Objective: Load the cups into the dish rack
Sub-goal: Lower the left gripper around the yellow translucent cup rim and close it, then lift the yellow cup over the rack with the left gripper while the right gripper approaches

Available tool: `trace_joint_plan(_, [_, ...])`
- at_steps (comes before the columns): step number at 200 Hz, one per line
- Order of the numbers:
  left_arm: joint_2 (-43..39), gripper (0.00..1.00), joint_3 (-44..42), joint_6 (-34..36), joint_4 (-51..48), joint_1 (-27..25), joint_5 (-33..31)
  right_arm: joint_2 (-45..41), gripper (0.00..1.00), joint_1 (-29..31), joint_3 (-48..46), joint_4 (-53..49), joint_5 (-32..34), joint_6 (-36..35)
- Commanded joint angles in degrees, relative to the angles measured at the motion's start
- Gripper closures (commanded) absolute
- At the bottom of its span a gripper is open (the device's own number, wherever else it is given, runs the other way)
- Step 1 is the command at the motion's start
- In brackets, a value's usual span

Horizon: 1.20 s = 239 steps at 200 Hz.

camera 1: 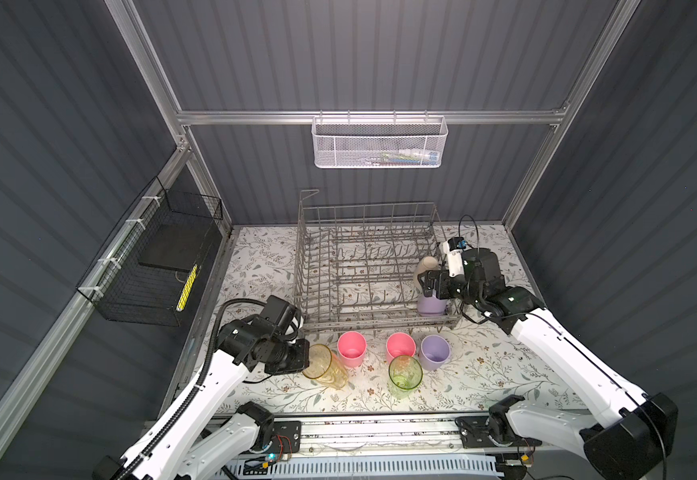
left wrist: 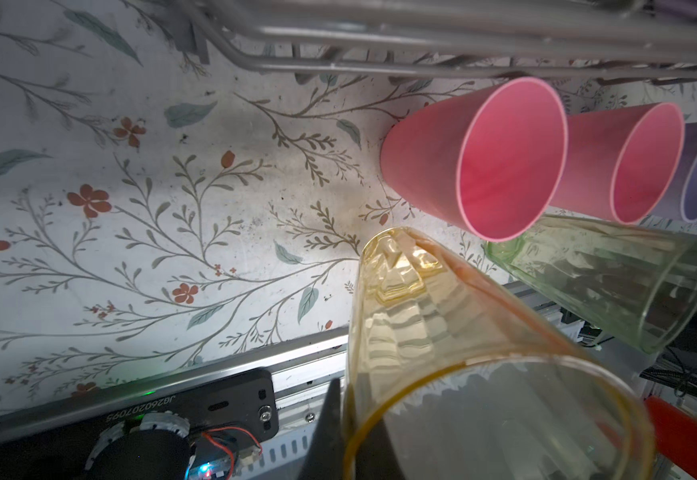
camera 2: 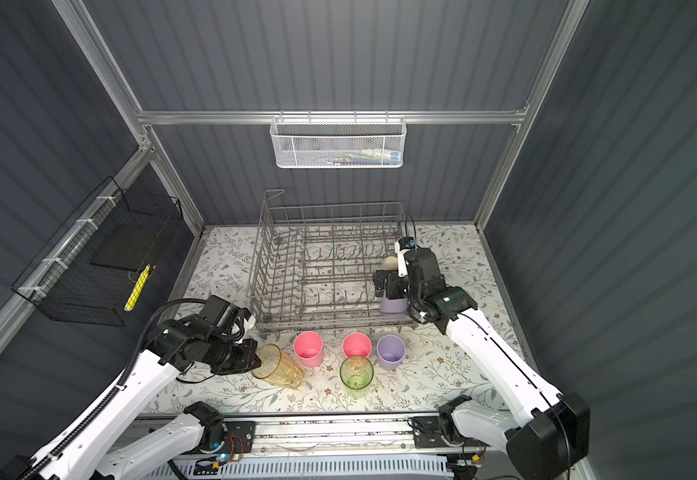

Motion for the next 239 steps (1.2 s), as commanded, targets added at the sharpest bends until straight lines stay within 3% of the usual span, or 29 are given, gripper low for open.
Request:
trace_joint_plan(1, [-2.0,1.0,7.7,3.57,-7.12,-0.18,-1.18,0.13,0.01,0.12,-0.06,0.73,-0.63,0.38])
trace_joint_plan(32, [-1.83,1.0,19.48,5.19,-8.15,-0.19,-0.2,-0.42,0.01,0.12,-0.36,1.36,-3.01,0.83])
trace_joint_plan(66, [-0.25,1.0,27.27,3.98,2.72,-0.19,-0.56,-1.71,0.01,-0.35,-1.53,6.95,-10.36,3.37])
trace_joint_plan(97, [2.98,1.0,20.23,-3.32,25.28,-0.15,6.93,-5.35,0.01,-1.64,-2.37,11.69,-18.8,7.37])
trace_joint_plan(112, [4.76,1.0,16.75,-7.29,37.32,-0.05,12.07,-7.1,0.01,-3.12,-3.83,15.2,-26.3,10.34])
trace_joint_plan(152, [11.2,1.0,11.5,-14.76,59.53,4.05,22.02,-11.57,0.01,-8.98,-10.2,30.44,-40.37,23.04])
trace_joint_plan(176, [15.23,1.0,6.54,-25.92,77.95,8.88,29.39,-12.47,0.01,-11.31,-12.32,34.91,-43.88,26.61])
trace_joint_plan(239, [24.08,1.0,2.5,-38.92,101.75,8.87,34.31,-7.98,0.01,-11.93,-15.39,48.81,-47.7,35.4])
